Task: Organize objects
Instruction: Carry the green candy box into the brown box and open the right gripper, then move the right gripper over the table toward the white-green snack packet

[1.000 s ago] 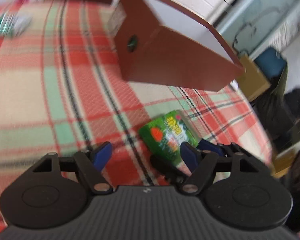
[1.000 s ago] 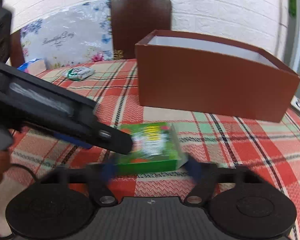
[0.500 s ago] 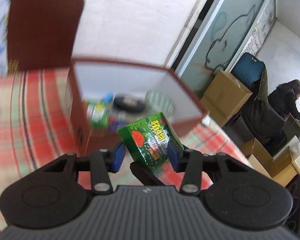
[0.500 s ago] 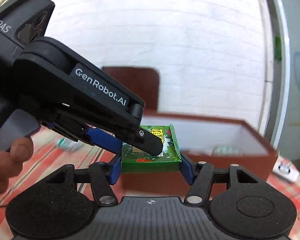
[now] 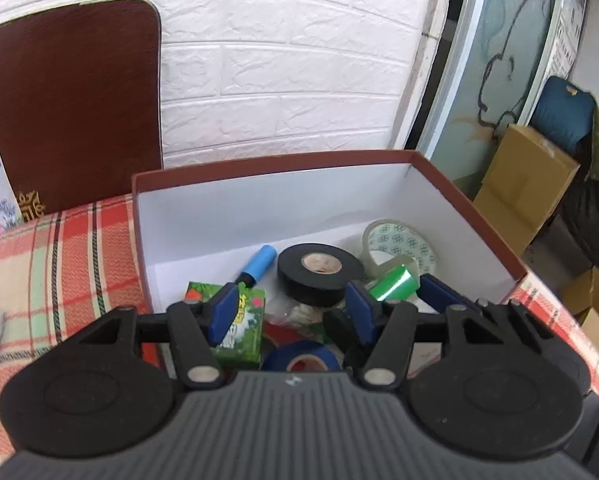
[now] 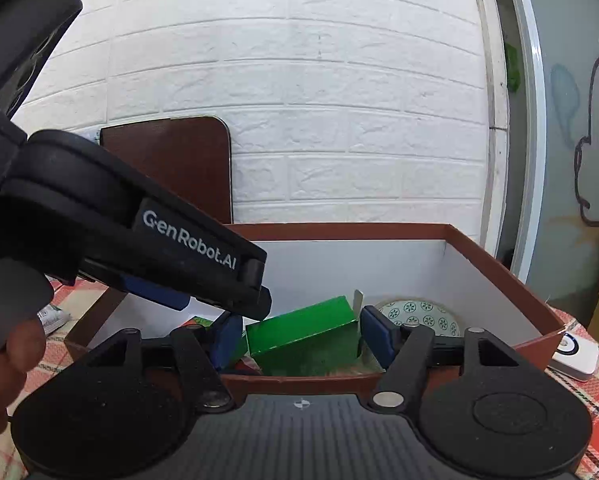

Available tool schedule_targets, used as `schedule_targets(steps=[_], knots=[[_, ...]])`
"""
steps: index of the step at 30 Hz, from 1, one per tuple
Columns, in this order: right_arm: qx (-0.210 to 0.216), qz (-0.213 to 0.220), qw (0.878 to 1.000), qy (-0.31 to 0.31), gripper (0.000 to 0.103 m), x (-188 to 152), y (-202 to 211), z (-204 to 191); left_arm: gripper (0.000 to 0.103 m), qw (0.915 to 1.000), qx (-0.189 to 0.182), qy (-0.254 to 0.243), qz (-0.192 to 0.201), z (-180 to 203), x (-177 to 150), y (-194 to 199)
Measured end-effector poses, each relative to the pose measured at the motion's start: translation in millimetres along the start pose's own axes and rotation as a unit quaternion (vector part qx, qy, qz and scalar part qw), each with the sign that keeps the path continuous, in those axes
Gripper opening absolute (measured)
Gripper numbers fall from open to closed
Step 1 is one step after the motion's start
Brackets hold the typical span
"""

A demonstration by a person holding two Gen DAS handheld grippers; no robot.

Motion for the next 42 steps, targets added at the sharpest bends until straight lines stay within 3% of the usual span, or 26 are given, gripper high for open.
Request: schedule_targets(steps=[8,14,23,33,36,39,40,42], knots=[[0.003,0.02,1.0,-0.006,0.069,1.2,43.5,-5.7,0.063,0.9972,0.049,-0.046,0.031,4.6,0.7,41.2],[0.017,0.011,0.999,-0.029,0.069,-5.8,63.1,-18.7,0.063,0.9951,0.081,-0.046,0.034,-8.2,-11.5,70.7],[0.079,-0.052,0.996,0.0,0.07,-43.7,81.2,-83.3,0.063,0.9926,0.118,-0.015,0.027,-52.0,-49.0,95.5],[0.162,-0.135,0.976,0.06,0.07,-85.1,77.2,-159.7,0.067,0.9834,0.178,0.033,0.014,-140.9,-94.2,107.1],[0.175,-0.156,0.969,0.079,0.069,-95.5,67.4,-176.5,0.067,0.9728,0.219,0.074,-0.001,-197.2,-122.2,111.5],[0.186,-0.165,0.964,0.092,0.069,-97.0,49.8,-194.5,0.067,0.9523,0.277,0.127,-0.011,-261.7,-158.4,121.5],[0.19,-0.167,0.963,0.094,0.069,-95.9,41.2,-201.9,0.068,0.9462,0.296,0.13,0.008,-278.4,-164.4,130.0],[0.198,-0.167,0.961,0.094,0.07,-90.2,20.4,-216.7,0.082,0.9292,0.351,0.109,0.038,-304.6,-174.0,146.3]])
Point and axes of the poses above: each gripper's, at about its wrist camera, not at the fingertips, and y roughly against the way its jaws point, z to its right, x to its top, the point moved 10 cm from there along -y, roughly the way its jaws point, and after that the axes turned 2 degrees about z, right-handed, at the moved point
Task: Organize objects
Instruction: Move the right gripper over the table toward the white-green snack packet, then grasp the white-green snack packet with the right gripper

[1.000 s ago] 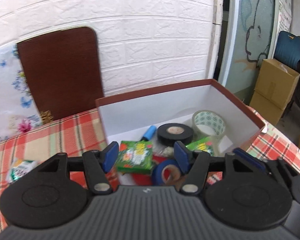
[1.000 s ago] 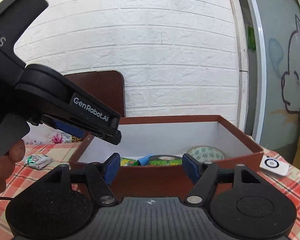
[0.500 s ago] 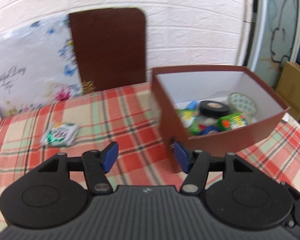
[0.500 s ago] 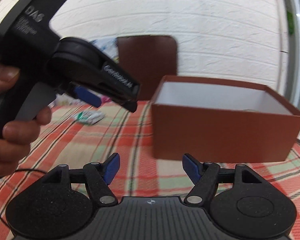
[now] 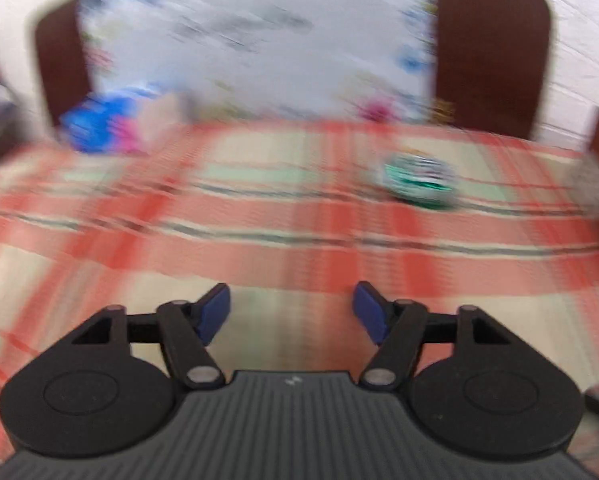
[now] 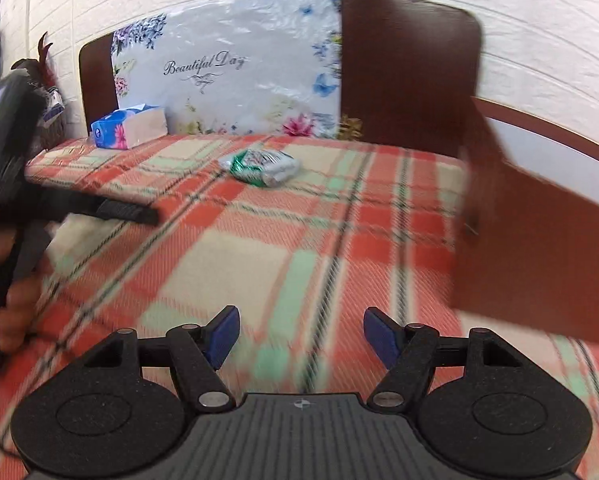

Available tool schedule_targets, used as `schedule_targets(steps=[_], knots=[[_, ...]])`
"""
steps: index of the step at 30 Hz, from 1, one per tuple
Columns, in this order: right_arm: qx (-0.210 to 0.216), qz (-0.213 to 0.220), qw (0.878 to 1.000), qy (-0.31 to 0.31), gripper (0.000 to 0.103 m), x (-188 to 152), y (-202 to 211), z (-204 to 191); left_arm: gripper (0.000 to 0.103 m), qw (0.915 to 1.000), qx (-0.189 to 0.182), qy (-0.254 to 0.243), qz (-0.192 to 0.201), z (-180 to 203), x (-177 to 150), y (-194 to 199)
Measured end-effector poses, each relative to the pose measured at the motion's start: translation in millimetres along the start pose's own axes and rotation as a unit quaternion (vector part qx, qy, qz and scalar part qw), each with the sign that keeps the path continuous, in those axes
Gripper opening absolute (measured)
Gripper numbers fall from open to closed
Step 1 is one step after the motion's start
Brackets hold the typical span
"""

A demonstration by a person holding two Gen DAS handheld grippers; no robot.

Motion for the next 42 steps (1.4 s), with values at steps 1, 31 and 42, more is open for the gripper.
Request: schedule_targets(steps=[1,31,42], knots=[[0.004,0.003,1.0,0.002,0.071,9.1,-12.0,-2.2,0.085,0.9998,0.004,0.015,0.011,-12.1,-2.5,-2.6],[-0.055,-0.006,0.998,-0.011,0.049,-43.9,51.5,66.9,0.093,0.9957,-0.054,0.07,0.027,-16.7,1.0,-7.9],[-0.197,0.011,0.972,-0.128,0.079,-99.9,141.1,152.6,0.09,0.9587,-0.276,-0.028,-0.063,159.8,0.7,86.0]])
Point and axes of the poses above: each gripper's, at about its wrist camera, not at the fingertips, and y roughly against the way its jaws point, z to its right, x to its top, the point moved 10 cm from there along -y, roughly the way its jaws point, and after that the axes turned 2 degrees about z, right-handed, at the moved point
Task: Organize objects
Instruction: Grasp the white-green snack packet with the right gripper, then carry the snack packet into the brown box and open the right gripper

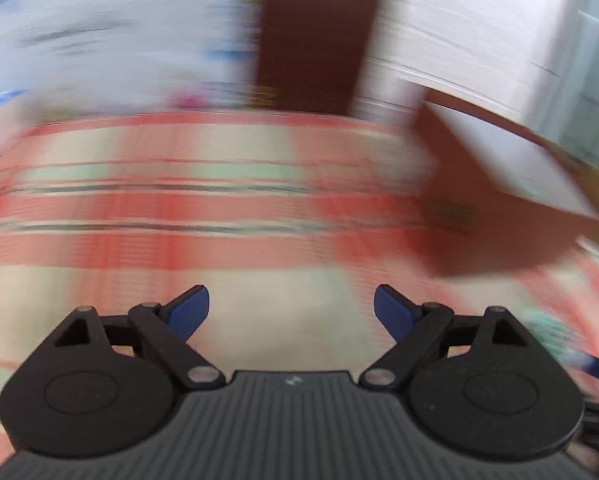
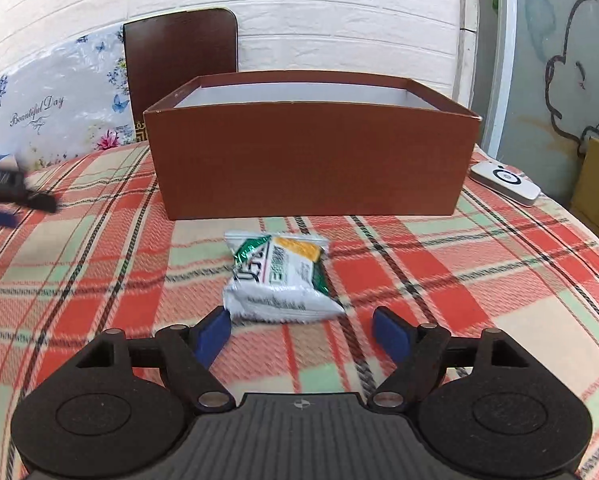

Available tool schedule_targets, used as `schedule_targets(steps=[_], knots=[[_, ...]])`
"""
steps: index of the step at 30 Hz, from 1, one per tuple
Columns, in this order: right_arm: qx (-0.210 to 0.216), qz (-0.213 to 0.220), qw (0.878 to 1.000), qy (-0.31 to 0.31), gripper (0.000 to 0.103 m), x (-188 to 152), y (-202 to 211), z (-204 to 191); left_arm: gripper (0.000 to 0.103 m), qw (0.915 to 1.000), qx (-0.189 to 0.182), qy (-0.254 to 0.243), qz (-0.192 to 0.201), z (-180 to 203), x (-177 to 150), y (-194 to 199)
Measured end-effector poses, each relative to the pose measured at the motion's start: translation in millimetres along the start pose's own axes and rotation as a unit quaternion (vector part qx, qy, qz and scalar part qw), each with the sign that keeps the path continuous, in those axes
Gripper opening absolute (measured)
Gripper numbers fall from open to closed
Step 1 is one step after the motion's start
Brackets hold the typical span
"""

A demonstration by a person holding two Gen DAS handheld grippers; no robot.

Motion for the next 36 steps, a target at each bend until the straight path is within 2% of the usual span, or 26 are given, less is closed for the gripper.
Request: schedule_targets(steps=[2,4,7,9,10,12,13,14,15,17,20,24,27,31,36], knots=[[0.002,0.003,1.0,0.004,0.079,-0.4,2.9,0.7,0.09,0.9971,-0.061,-0.025,-0.038,56.2,-8.8,-9.1],[0.009,0.005,1.0,0.009,0.079,1.4,2.4,-0.5,0.088,0.9911,-0.1,-0.038,-0.079,100.9,-18.2,-23.6],[0.02,-0.001,1.0,0.022,0.08,3.1,0.1,-0.5,0.088,0.9772,-0.158,-0.021,-0.141,145.7,-32.6,-40.7],[0.026,-0.004,0.999,0.022,0.081,4.0,-1.5,-0.2,0.089,0.9723,-0.167,-0.003,-0.164,158.5,-39.8,-50.9],[0.031,-0.007,0.999,0.022,0.081,5.4,-4.2,-0.9,0.09,0.9732,-0.161,-0.003,-0.164,161.7,-41.4,-54.9],[0.039,-0.01,0.999,0.025,0.081,6.8,-9.4,-3.9,0.09,0.9759,-0.152,-0.018,-0.156,169.0,-40.4,-57.6],[0.044,-0.013,0.999,0.028,0.074,7.5,-12.8,-6.3,0.088,0.9771,-0.146,-0.026,-0.153,171.8,-40.7,-58.4],[0.052,-0.013,0.998,0.033,0.054,8.2,-15.2,-9.9,0.076,0.978,-0.142,-0.035,-0.149,173.5,-39.1,-60.1],[0.055,-0.008,0.998,0.039,0.053,10.2,-15.9,-12.8,0.059,0.9781,-0.142,-0.046,-0.145,175.5,-39.3,-59.8],[0.057,0.0,0.998,0.04,0.046,12.0,-15.4,-16.1,0.039,0.9728,-0.169,-0.039,-0.154,179.2,-36.1,-58.3],[0.07,0.039,0.996,0.027,0.045,21.7,-0.7,-16.6,0.039,0.9744,-0.169,-0.04,-0.143,179.0,-23.9,-45.6],[0.053,0.128,0.989,0.047,0.045,60.2,22.0,-17.7,0.039,0.9774,-0.183,-0.077,-0.072,190.3,19.0,-12.8],[0.05,0.17,0.983,0.051,0.045,98.6,19.3,-16.1,0.039,0.9795,-0.177,-0.095,-0.02,195.8,58.7,-4.2],[0.053,0.179,0.981,0.047,0.045,136.0,-12.6,-14.5,0.039,0.9834,-0.16,-0.086,-0.005,192.6,97.0,-24.6],[0.048,0.169,0.983,0.05,0.045,152.9,-60.4,-17.1,0.039,0.9878,-0.129,-0.085,-0.015,185.0,117.5,-67.4]])
Point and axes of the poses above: each gripper's, at about its wrist camera, not at the fingertips, and y roughly against the way its jaws point, z to its right, x to its top, the point moved 10 cm from there along -y, roughly the way its jaws point, and after that the axes turned 2 degrees about z, right-handed, at the moved point
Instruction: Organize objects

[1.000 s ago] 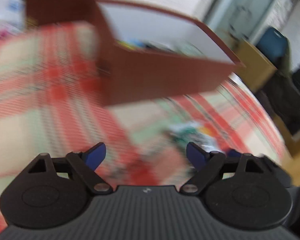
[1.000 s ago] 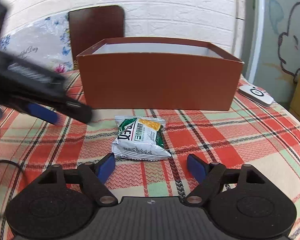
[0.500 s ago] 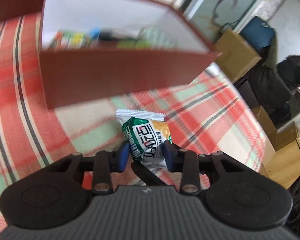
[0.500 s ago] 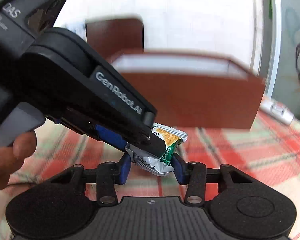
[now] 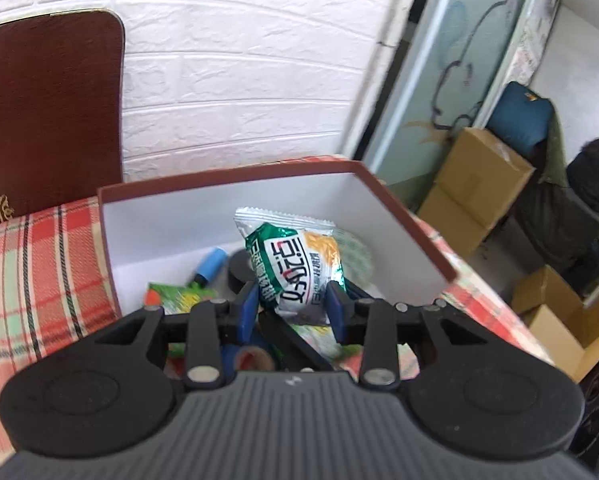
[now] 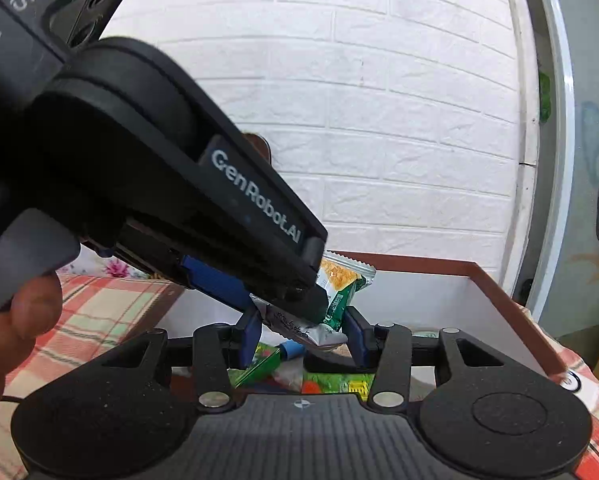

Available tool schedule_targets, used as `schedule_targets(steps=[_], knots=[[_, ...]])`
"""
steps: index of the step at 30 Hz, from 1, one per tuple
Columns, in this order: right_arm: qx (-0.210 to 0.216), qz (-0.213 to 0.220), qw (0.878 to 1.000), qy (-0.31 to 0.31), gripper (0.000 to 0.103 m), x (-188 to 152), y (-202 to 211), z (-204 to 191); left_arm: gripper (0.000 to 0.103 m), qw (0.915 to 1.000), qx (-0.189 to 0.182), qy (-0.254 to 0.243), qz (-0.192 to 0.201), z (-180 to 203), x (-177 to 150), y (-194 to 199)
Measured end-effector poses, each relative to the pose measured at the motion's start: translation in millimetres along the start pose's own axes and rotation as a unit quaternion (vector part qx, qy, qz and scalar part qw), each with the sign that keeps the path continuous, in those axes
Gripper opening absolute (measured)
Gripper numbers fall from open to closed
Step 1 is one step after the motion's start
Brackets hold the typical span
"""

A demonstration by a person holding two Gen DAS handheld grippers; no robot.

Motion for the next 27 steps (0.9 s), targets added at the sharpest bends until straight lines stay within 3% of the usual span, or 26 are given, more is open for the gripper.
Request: schedule_targets(steps=[2,5,8,11,15,17,19,27], knots=[[-0.007,-0.005,1.0,0.005,0.051,-5.5,-18.9,0.9,0.04,0.9998,0.02,-0.009,-0.002,-8.4,3.8,-13.5],[-0.015,-0.02,1.0,-0.004,0.058,-14.1,-34.2,4.6,0.04,0.9954,0.092,-0.026,-0.009,-26.1,3.0,-29.3],[-0.012,-0.017,1.0,-0.015,0.061,-13.8,-22.9,6.6,0.054,0.9934,0.114,-0.016,-0.006,-37.9,0.4,-22.9],[-0.015,-0.01,1.0,-0.016,0.065,-13.9,-1.3,6.6,0.056,0.9886,0.148,-0.025,0.004,-45.7,0.3,-10.0],[-0.017,0.001,0.999,-0.046,0.067,-15.0,37.8,7.5,0.057,0.9882,0.147,-0.039,0.018,-42.4,-4.5,12.7],[-0.018,0.006,0.998,-0.057,0.07,-14.9,54.6,9.8,0.066,0.9817,0.179,-0.056,0.031,-40.3,-8.6,26.7],[-0.022,0.004,0.998,-0.064,0.071,-20.1,74.3,12.3,0.069,0.9794,0.186,-0.067,0.041,-35.7,-14.2,40.8],[-0.01,-0.03,0.993,-0.11,0.072,-41.3,102.2,13.4,0.079,0.9773,0.2,-0.053,0.048,-36.0,-41.8,80.8]])
Point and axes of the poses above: each gripper's, at about its wrist camera, not at the fingertips, and y roughly against the way its jaws point, z to its right, x to its top, the point moved 10 cm from there along -y, roughly the way its jaws point, and after that the axes turned 2 degrees about z, right-handed, at the moved point
